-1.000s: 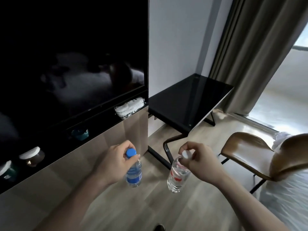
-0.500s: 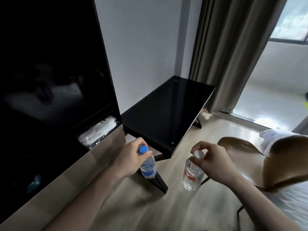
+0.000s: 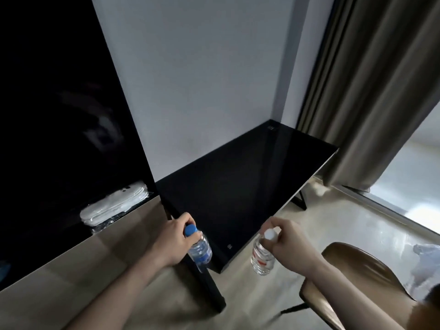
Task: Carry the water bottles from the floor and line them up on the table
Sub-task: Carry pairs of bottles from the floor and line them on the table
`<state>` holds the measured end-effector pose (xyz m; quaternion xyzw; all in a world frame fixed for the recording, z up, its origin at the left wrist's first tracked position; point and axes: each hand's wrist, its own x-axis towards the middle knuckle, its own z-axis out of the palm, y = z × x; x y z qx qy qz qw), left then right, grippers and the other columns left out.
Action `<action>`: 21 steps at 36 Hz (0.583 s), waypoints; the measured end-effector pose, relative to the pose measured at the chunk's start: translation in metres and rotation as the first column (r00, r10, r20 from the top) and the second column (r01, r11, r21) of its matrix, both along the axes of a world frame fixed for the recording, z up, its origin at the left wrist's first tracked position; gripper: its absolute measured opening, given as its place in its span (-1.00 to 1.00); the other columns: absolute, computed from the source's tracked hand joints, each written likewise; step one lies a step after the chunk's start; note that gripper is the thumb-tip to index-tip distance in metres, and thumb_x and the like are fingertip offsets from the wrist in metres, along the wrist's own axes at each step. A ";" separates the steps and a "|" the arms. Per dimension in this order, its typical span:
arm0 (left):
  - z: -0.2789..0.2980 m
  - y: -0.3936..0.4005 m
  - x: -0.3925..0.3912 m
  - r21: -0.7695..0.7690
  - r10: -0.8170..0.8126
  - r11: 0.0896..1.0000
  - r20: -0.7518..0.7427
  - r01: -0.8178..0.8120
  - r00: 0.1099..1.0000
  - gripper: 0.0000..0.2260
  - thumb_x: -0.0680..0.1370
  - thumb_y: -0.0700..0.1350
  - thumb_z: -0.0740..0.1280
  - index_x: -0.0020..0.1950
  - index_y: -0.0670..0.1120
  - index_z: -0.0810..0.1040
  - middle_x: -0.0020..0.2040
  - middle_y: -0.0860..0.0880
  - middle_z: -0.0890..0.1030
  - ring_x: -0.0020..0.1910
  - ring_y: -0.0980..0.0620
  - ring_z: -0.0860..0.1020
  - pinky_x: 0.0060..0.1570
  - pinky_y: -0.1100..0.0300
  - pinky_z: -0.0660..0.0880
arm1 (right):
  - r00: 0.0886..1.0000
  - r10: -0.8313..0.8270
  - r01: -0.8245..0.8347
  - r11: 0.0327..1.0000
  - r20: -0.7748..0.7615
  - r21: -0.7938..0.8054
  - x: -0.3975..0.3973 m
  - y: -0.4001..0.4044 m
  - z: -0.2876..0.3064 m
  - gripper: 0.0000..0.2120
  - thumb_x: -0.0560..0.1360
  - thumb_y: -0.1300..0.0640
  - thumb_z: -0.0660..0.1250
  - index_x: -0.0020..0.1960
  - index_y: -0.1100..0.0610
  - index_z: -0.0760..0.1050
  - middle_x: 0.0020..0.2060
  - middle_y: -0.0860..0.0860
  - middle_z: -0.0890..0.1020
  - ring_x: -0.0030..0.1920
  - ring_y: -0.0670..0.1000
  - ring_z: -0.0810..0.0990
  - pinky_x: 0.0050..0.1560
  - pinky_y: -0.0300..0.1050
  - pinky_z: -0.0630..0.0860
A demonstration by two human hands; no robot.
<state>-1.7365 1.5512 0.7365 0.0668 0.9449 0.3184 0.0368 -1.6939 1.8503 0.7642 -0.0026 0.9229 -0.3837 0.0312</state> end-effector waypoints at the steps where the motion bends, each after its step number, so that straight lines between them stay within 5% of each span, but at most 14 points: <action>1: -0.003 0.006 -0.007 -0.005 0.022 1.000 0.005 -0.022 1.000 -0.79 0.53 0.06 0.43 -0.12 0.02 0.45 -0.38 0.07 0.49 -0.41 0.15 0.42 -0.39 0.31 0.27 | 1.000 0.004 -0.004 1.000 0.005 0.004 -0.015 0.007 -0.003 -0.85 0.33 0.03 0.38 -0.16 -0.19 0.51 -0.28 -0.26 0.63 -0.31 -0.20 0.60 -0.38 -0.36 0.39; 6: -0.022 0.027 -0.039 -0.043 0.126 0.992 0.098 -0.122 0.987 -0.78 0.52 0.14 0.40 -0.12 0.05 0.44 -0.33 0.05 0.55 -0.37 0.15 0.47 -0.37 0.24 0.36 | 0.997 0.045 -0.044 0.999 0.063 -0.016 -0.077 0.031 -0.018 -0.80 0.32 0.15 0.35 -0.20 -0.16 0.52 -0.34 -0.19 0.65 -0.33 -0.20 0.61 -0.45 -0.44 0.41; 10: -0.040 0.039 -0.074 -0.089 0.207 0.977 0.151 -0.195 0.967 -0.77 0.45 0.23 0.35 -0.16 0.12 0.42 -0.32 0.08 0.57 -0.29 0.10 0.53 -0.26 0.09 0.49 | 0.995 0.062 -0.064 0.998 0.076 0.017 -0.125 0.046 -0.032 -0.86 0.31 0.05 0.39 -0.20 -0.18 0.53 -0.28 -0.31 0.62 -0.28 -0.25 0.59 -0.43 -0.42 0.41; 21: -0.084 0.078 -0.179 -0.222 0.217 0.961 0.246 -0.163 0.945 -0.73 0.53 0.26 0.28 -0.13 0.10 0.36 -0.28 0.09 0.57 -0.33 0.12 0.55 -0.39 0.16 0.41 | 0.993 0.047 -0.055 0.996 0.109 0.063 -0.235 0.069 -0.075 -0.91 0.32 -0.02 0.35 -0.20 -0.19 0.55 -0.17 -0.21 0.61 -0.15 -0.22 0.58 -0.24 -0.28 0.45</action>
